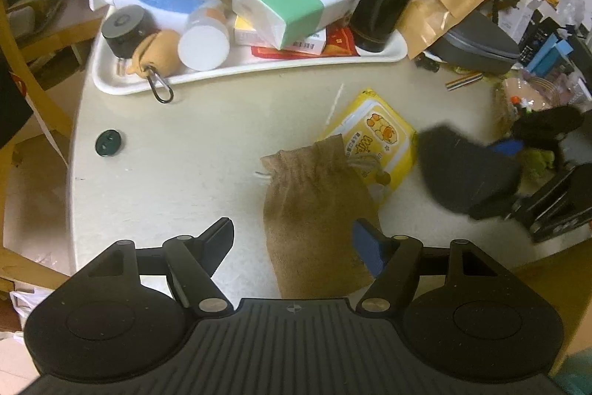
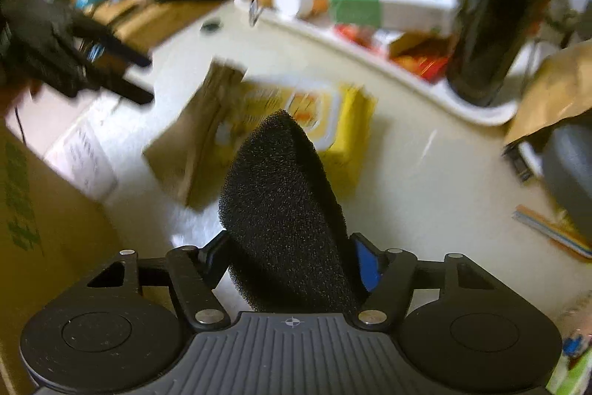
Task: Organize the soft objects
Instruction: 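Grasp the burlap pouch's drawstring top with the left gripper while the right gripper holds the foam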
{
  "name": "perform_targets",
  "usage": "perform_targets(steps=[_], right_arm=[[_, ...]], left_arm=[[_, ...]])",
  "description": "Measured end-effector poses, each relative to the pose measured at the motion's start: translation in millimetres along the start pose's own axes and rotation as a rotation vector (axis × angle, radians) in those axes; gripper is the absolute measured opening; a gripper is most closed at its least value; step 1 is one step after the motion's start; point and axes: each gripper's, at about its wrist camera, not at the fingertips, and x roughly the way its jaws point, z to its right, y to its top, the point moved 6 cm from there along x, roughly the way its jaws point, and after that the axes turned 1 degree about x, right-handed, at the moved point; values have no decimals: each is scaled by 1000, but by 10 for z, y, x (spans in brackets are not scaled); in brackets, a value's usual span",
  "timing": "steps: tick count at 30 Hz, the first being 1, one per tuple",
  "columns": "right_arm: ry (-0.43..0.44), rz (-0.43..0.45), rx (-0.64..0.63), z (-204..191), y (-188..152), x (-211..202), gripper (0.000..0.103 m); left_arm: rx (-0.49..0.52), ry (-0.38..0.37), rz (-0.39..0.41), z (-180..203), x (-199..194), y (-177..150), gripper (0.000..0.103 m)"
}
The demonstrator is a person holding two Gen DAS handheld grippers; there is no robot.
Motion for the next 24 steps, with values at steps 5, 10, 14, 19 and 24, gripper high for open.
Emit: perform_targets(steps=[5, 10, 14, 19, 24], right_arm=[[-41, 87, 19, 73, 80, -211, 70], [-52, 103, 22, 99, 88, -258, 70], [-61, 97, 14, 106, 63, -255, 70], [-67, 110, 6, 88, 55, -298, 70], [-79, 120, 3, 84, 62, -327, 70]], left_arm=[[-3, -40, -12, -11, 171, 8, 70], [-3, -73, -44, -42, 369, -31, 70], [-12, -97, -73, -70, 513, -92, 69], [19, -91, -60, -28, 542, -108, 28], [31, -65, -60, -13, 511, -91, 1]])
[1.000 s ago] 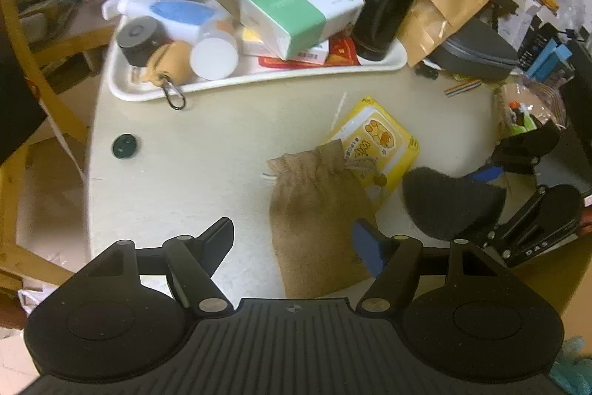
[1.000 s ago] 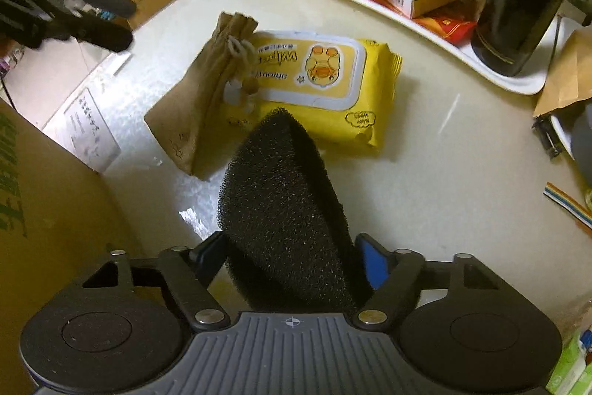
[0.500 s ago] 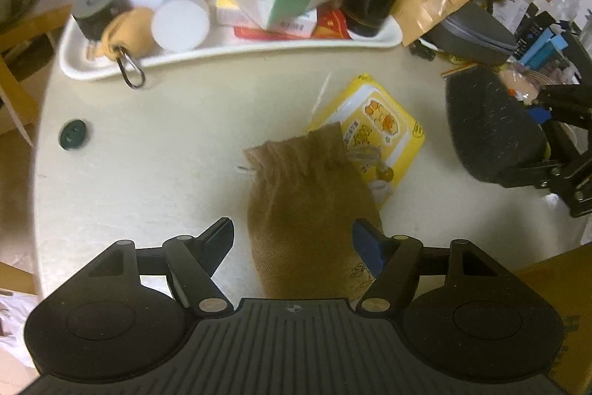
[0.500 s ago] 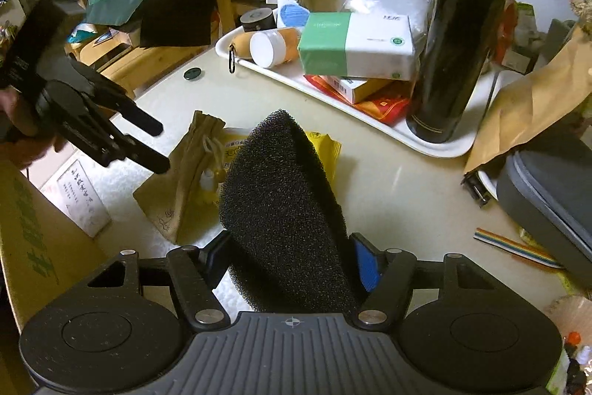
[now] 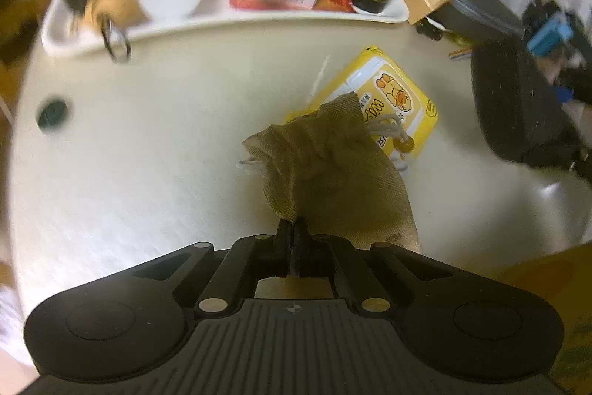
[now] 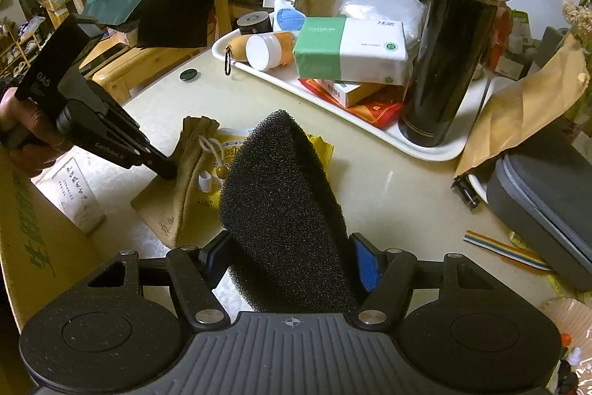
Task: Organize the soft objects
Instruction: 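Grasp the burlap pouch's drawstring top with the left gripper while the right gripper holds the foam, then lift the pouch with the left gripper toward the cardboard box while the right gripper carries the foam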
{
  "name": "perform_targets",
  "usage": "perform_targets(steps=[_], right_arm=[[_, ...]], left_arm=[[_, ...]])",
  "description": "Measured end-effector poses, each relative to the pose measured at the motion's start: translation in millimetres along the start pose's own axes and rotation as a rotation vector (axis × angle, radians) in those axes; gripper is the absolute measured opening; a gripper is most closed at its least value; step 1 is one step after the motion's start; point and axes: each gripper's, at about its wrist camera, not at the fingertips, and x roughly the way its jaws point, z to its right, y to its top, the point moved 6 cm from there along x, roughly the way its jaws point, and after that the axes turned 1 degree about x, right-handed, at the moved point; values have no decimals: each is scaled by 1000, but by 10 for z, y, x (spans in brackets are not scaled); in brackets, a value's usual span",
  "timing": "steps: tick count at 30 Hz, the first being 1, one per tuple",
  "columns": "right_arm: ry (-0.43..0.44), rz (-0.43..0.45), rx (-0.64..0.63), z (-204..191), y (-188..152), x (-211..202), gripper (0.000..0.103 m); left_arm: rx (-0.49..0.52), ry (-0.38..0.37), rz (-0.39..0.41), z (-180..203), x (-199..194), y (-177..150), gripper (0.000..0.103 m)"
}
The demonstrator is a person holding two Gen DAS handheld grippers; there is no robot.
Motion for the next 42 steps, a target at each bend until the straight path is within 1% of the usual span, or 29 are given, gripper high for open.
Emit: perform_targets(steps=[4, 8, 10, 15, 21, 27, 32, 34, 37, 42], right_arm=[[-9, 2, 1, 15, -9, -14, 70], [-24, 17, 6, 31, 2, -58, 70], [-32, 27, 8, 40, 13, -83, 70], [-65, 56, 16, 67, 48, -157, 70], [-96, 83, 26, 60, 87, -241, 70], [-96, 120, 29, 8, 133, -361, 70], [-97, 139, 32, -19, 159, -458, 70], [-104, 138, 38, -27, 158, -491, 70], [-146, 113, 60, -39, 146, -551, 70], [-214, 75, 85, -101, 150, -708, 70]], left_arm=[[4, 0, 59, -11, -175, 67, 1], [1, -3, 140, -19, -423, 170, 1], [7, 0, 168, 14, -489, 221, 1], [21, 24, 212, 60, -660, 285, 1], [52, 25, 281, 156, -941, 363, 1], [76, 19, 357, 250, -1239, 411, 1], [94, 39, 399, 318, -1449, 420, 1], [102, 52, 420, 366, -1566, 422, 1], [114, 73, 449, 466, -1749, 410, 1], [130, 127, 463, 683, -1985, 381, 1]])
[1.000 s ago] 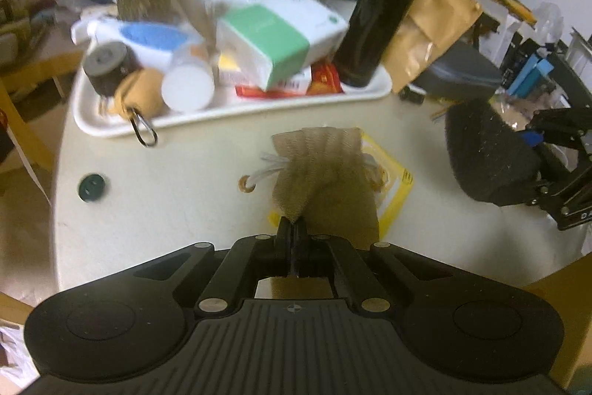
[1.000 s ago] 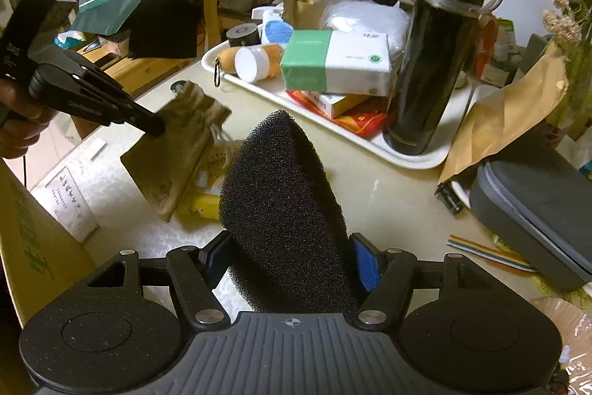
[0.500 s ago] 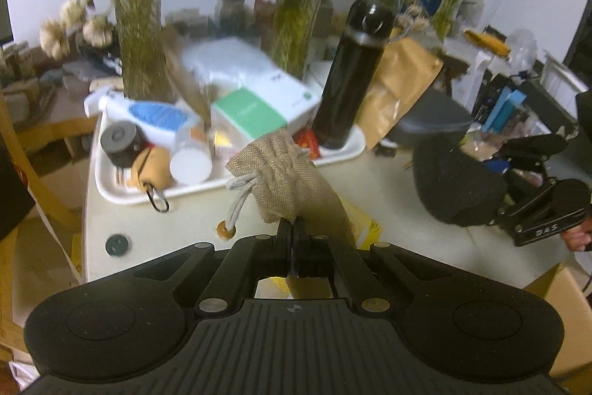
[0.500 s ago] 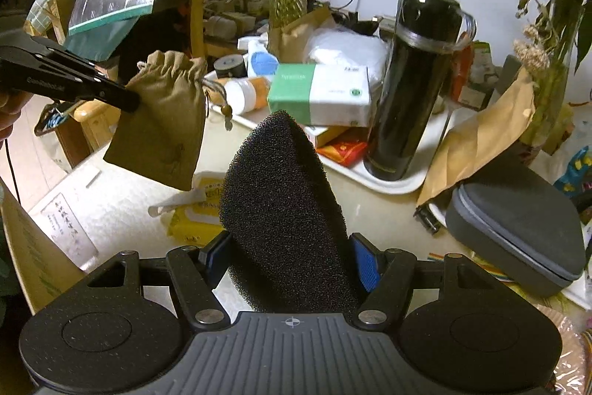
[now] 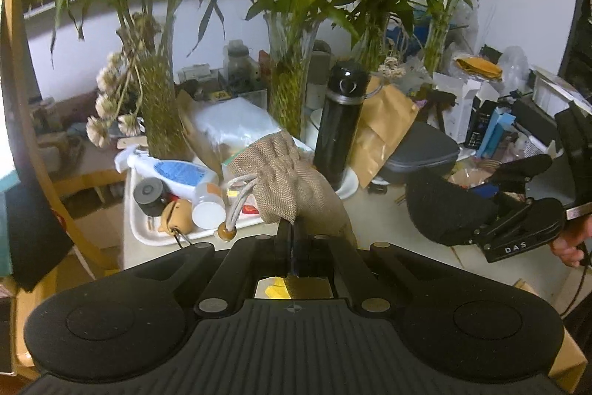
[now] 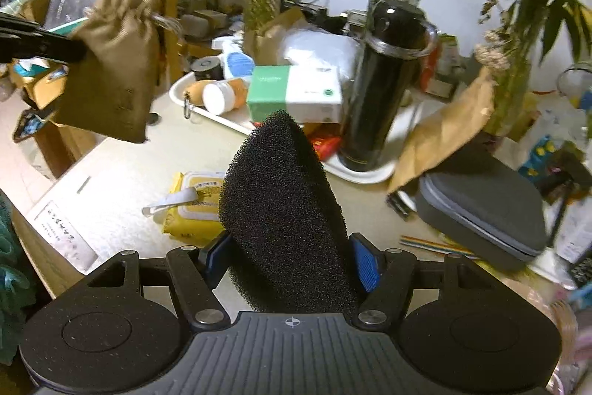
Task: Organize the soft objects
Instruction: 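Lift the pouch with the left gripper toward the cardboard box while the right gripper carries the foam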
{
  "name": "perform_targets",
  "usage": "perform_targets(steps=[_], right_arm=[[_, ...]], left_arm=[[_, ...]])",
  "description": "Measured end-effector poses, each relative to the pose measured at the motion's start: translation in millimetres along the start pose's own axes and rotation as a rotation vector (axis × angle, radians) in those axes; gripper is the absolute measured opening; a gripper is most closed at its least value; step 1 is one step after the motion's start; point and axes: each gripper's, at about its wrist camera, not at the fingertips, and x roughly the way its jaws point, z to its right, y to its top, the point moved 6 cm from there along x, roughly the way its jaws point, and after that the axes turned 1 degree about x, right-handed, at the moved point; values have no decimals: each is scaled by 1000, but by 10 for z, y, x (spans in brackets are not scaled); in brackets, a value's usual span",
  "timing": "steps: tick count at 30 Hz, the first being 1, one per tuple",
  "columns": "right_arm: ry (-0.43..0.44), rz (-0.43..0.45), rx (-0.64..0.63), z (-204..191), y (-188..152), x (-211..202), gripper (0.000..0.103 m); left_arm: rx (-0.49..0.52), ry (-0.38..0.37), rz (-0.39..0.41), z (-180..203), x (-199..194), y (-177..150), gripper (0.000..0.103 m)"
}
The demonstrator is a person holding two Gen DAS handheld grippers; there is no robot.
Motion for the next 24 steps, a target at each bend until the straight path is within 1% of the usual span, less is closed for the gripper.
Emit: perform_targets(steps=[2, 5, 8, 10, 13, 15, 17, 24], right_arm=[[-15, 7, 23, -16, 37, -107, 70], [-30, 25, 84, -13, 86, -293, 70], [-54, 34, 109, -39, 131, -414, 70], [-48, 38, 122, -88, 144, -487, 70], [-55, 40, 125, -175, 159, -612, 70], [-64, 45, 138, -208, 169, -702, 70], [-58, 47, 145, -257, 173, -811, 70], [-46, 24, 104, -461, 103, -1201, 70]], left_arm=[[23, 7, 3, 103, -95, 47, 1], [49, -2, 19, 256, -254, 112, 1], [66, 0, 31, 381, -381, 150, 1], [65, -4, 33, 450, -467, 171, 1], [51, -13, 29, 528, -583, 173, 1], [45, -6, 23, 576, -646, 168, 1], [44, -18, 21, 643, -722, 155, 1], [68, -18, 24, 829, -1035, 145, 1]])
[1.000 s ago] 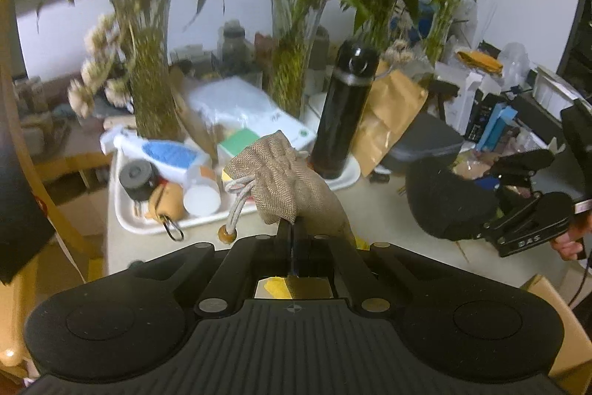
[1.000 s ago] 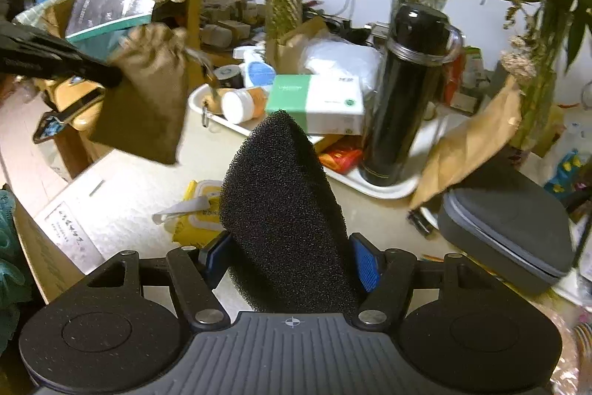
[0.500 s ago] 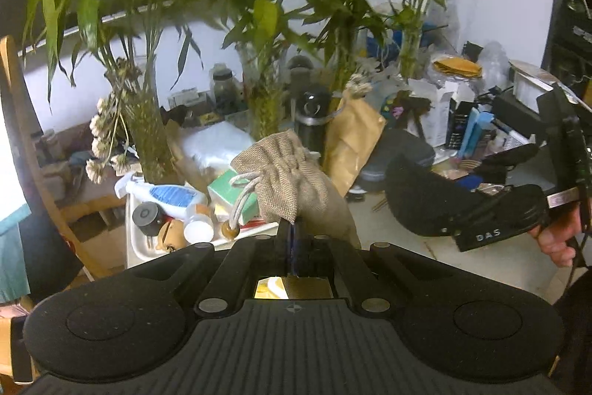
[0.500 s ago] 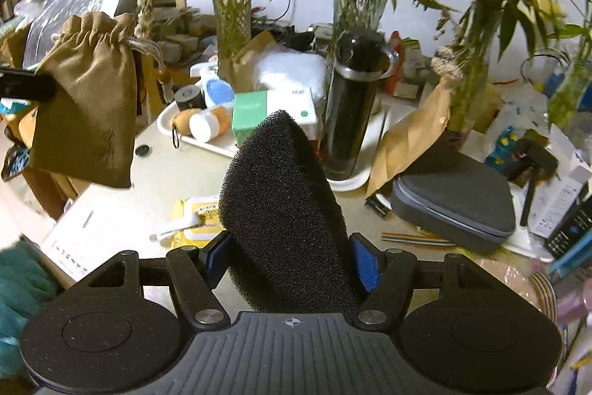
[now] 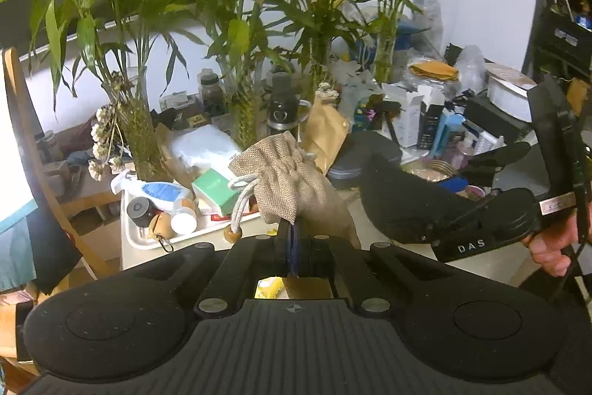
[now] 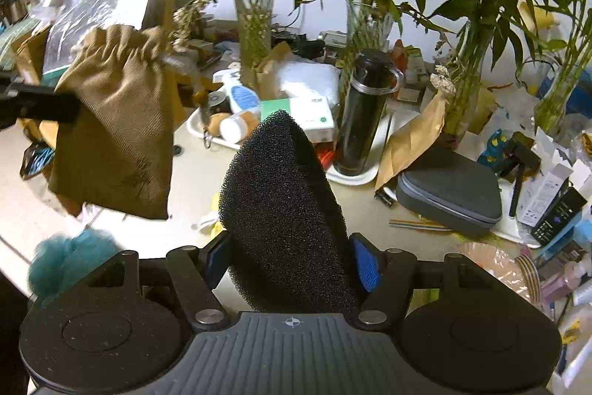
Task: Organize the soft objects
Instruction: 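Lift the pouch with the left gripper toward the cardboard box while the right gripper carries the foam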
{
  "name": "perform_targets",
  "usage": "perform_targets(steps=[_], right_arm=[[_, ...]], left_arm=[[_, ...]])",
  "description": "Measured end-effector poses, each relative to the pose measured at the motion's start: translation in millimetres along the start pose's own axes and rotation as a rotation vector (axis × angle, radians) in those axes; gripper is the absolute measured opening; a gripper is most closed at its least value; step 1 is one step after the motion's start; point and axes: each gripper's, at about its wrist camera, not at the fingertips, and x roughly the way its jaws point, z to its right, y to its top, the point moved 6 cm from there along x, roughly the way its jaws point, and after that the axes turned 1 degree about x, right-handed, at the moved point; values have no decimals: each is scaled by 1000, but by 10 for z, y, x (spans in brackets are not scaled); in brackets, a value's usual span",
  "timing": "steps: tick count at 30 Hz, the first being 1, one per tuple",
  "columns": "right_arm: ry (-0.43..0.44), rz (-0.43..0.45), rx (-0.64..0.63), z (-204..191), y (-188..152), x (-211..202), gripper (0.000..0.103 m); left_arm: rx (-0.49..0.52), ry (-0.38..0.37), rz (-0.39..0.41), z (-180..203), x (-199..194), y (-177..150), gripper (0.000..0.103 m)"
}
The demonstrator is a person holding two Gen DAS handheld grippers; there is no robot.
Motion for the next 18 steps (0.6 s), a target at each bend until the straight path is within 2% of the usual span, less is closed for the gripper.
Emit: perform_targets(steps=[11, 18], right_arm=[[62, -33, 0, -262, -254, -539, 70], [51, -38, 6, -287, -415, -703, 70]], left_arm=[[32, -53, -53, 301, -388, -196, 1], [98, -85, -132, 470, -433, -412, 1]])
